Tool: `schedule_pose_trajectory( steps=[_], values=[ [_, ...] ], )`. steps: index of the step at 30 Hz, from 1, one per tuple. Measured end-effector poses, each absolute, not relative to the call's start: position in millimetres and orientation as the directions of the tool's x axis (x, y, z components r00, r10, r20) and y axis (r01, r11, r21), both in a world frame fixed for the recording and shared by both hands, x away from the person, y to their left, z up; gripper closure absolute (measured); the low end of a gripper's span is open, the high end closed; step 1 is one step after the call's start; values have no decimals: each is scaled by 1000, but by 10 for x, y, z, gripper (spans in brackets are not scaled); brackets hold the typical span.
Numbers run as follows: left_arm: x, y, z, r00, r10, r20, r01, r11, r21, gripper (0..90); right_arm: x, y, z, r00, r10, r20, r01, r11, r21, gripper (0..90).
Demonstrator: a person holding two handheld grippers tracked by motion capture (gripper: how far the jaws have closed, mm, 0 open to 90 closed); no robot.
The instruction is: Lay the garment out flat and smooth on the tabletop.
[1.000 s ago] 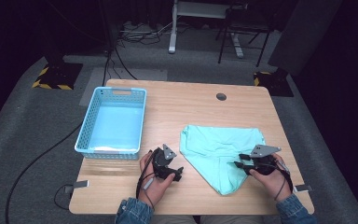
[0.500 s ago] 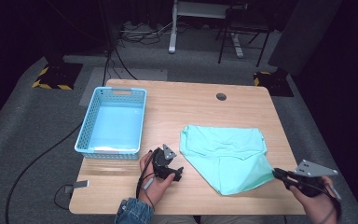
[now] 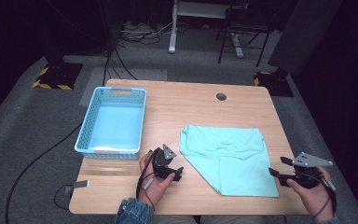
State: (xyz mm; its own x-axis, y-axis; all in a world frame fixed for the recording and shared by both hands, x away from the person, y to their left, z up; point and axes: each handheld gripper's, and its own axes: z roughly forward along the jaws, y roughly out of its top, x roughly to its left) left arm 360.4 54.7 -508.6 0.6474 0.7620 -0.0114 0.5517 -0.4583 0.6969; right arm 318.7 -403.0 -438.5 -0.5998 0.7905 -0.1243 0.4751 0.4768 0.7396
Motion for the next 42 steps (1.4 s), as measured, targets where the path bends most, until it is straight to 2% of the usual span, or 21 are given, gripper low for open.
schedule_pose_trajectory(
  steps=[5, 16, 19, 34, 42],
  values=[
    [3604, 542, -5085, 643, 766, -10, 554, -456, 697, 58, 3477, -4104, -4618, -604, 792, -86, 489, 454, 745, 228],
    [3599, 472, -5046, 655, 755, -19, 539, -450, 712, 101, 3847, -4274, -5026, -555, 831, -41, 560, 410, 720, 156],
    [3589, 436, -4993, 660, 751, -14, 531, -453, 716, 105, 3867, -4300, -5032, -551, 835, 1, 587, 386, 711, 148],
    [3608, 119, -4754, 709, 705, 3, 479, -485, 732, 125, 3867, -4308, -5036, -561, 828, 0, 580, 392, 714, 146],
    [3662, -102, -4671, 760, 649, 3, 434, -512, 741, 204, 3867, -4308, -5036, -561, 828, 0, 580, 393, 714, 147]
  ],
)
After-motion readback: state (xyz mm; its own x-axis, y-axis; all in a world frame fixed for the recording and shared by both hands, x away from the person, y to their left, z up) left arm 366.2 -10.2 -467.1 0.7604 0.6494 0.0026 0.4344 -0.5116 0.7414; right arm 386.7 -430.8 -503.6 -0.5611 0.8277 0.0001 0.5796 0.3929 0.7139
